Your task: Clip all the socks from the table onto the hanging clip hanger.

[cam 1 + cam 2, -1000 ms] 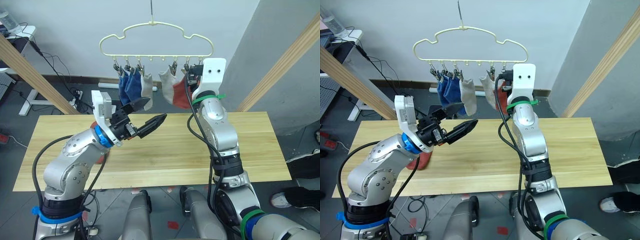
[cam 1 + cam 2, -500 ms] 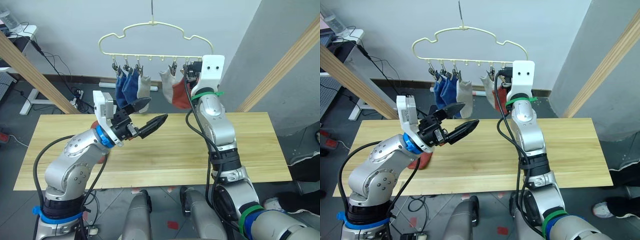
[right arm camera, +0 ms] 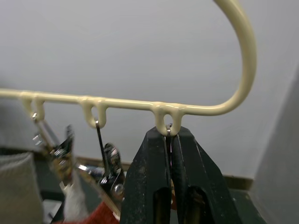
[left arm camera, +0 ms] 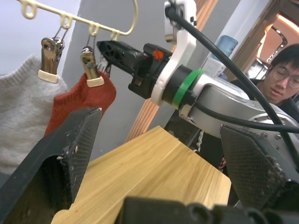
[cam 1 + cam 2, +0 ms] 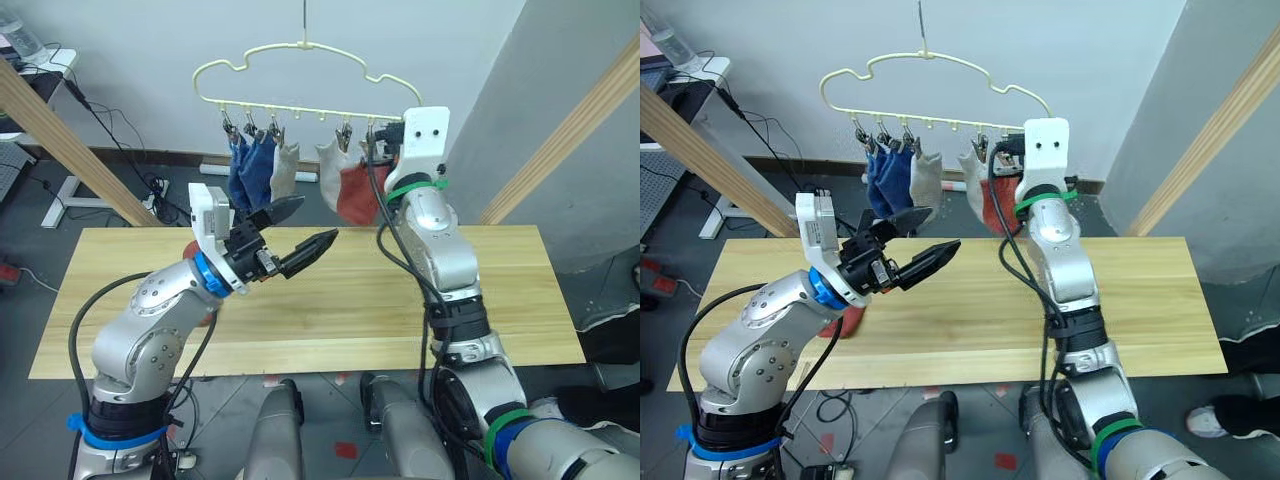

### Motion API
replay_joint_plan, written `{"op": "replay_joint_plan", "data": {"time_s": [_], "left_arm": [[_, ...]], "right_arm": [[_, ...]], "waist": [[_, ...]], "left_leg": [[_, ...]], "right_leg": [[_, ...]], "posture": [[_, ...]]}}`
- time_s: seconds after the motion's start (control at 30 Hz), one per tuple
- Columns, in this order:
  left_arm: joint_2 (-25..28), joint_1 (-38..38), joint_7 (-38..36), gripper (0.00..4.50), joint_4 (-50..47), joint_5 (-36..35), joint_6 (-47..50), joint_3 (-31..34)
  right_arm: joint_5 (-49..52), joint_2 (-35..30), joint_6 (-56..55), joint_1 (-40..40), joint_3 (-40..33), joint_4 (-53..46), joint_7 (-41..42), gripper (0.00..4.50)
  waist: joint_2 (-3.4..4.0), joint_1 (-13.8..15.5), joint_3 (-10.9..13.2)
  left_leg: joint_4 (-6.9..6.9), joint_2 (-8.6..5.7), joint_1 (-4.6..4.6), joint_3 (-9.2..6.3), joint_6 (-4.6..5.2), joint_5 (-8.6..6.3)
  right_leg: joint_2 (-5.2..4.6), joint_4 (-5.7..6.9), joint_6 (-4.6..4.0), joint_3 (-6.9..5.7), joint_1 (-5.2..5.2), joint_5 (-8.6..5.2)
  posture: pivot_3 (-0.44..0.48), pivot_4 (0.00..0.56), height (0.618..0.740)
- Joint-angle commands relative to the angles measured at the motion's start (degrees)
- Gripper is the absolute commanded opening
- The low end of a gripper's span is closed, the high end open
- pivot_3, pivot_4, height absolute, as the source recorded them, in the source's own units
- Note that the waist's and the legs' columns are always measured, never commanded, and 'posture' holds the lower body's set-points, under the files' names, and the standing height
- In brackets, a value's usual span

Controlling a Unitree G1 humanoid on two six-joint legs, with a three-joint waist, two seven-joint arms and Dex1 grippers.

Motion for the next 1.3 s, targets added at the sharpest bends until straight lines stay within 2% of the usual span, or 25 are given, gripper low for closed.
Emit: {"op": "replay_joint_plan", "data": {"time_s": [0.03, 0.23, 0.33, 0.6, 0.7, 0.9, 1.03, 1.13, 1.3], "left_arm": [[-0.2, 0.8, -0.7, 4.5, -1.7, 0.5, -1.3, -0.3], [1.4, 2.1, -1.9, 4.5, 1.4, 5.1, -2.8, -1.3], [1.7, 3.1, -0.7, 4.5, 4.3, 9.0, -4.3, -1.2], [2.2, 5.5, -1.2, 4.5, 9.3, 14.9, -8.6, -0.6], [3.2, 6.4, -0.9, 4.5, 13.9, 18.5, -12.3, 0.8], [3.6, 5.6, 1.6, 4.5, 25.1, 26.6, -23.2, 2.3], [3.6, 3.6, 4.1, 4.5, 34.0, 30.5, -28.5, 3.1], [3.0, 0.8, 6.0, 4.5, 43.2, 32.9, -32.7, 3.2], [3.3, -5.8, 5.7, 4.5, 58.0, 36.7, -34.3, 0.4]], "right_arm": [[4.5, -5.7, 4.5, 0.4, -0.8, -5.0, 9.7, 0.03], [14.1, -17.0, 15.3, -2.3, -4.1, -6.2, 23.7, 0.03], [20.1, -21.4, 24.6, -4.8, -3.6, -6.9, 30.7, 0.03], [27.3, -27.8, 37.7, -7.7, -1.5, -8.4, 38.5, 0.03], [32.9, -27.5, 46.7, -9.6, -4.3, -7.4, 39.2, 0.03], [37.8, -25.3, 54.5, -12.1, -9.1, -5.4, 37.1, 0.03], [38.7, -24.4, 55.5, -12.6, -10.2, -5.3, 35.6, 0.03], [37.1, -24.7, 52.8, -11.1, -7.5, -6.5, 34.9, 0.03], [39.1, -23.4, 55.2, -11.2, -9.3, -7.8, 32.4, 0.03]], "waist": [[0.0, 0.1, 0.0], [0.0, 0.0, 0.0], [0.0, -0.1, 0.0], [0.0, 0.0, 0.0], [0.0, -0.1, 0.0], [0.0, 0.0, 0.0], [0.0, 0.0, 0.0], [0.0, 0.0, 0.0], [0.0, -0.1, 0.0]], "left_leg": [[0.01, 0.0, 0.0, -0.01, 0.0, 0.0], [0.09, 0.01, 0.02, -0.02, 0.01, 0.0], [0.12, 0.01, 0.03, -0.01, 0.01, 0.0], [0.08, -0.01, -0.01, 0.01, 0.03, -0.01], [0.11, -0.02, 0.0, 0.04, 0.03, -0.01], [0.09, 0.02, 0.0, 0.01, 0.03, -0.02], [0.09, 0.0, -0.02, 0.04, 0.04, -0.02], [0.08, 0.01, -0.02, 0.03, 0.05, -0.03], [0.09, 0.01, -0.02, 0.03, 0.05, -0.03]], "right_leg": [[0.0, -0.01, 0.0, -0.01, 0.01, 0.0], [0.02, 0.03, 0.0, -0.01, 0.04, 0.0], [0.02, 0.04, -0.01, 0.01, 0.04, 0.01], [0.0, -0.02, -0.01, 0.01, 0.02, 0.01], [-0.02, -0.02, 0.0, 0.04, 0.03, 0.02], [0.0, -0.02, -0.01, 0.0, 0.02, 0.02], [-0.02, -0.05, -0.01, 0.01, 0.01, 0.02], [-0.02, -0.03, 0.0, -0.01, 0.0, 0.02], [-0.02, -0.01, 0.0, -0.02, 0.0, 0.02]], "posture": [[-0.021, 0.329, 0.74], [-0.042, 0.33, 0.74], [-0.045, 0.328, 0.74], [-0.051, 0.33, 0.74], [-0.051, 0.333, 0.74], [-0.05, 0.342, 0.74], [-0.052, 0.344, 0.74], [-0.062, 0.348, 0.74], [-0.083, 0.351, 0.74]]}}
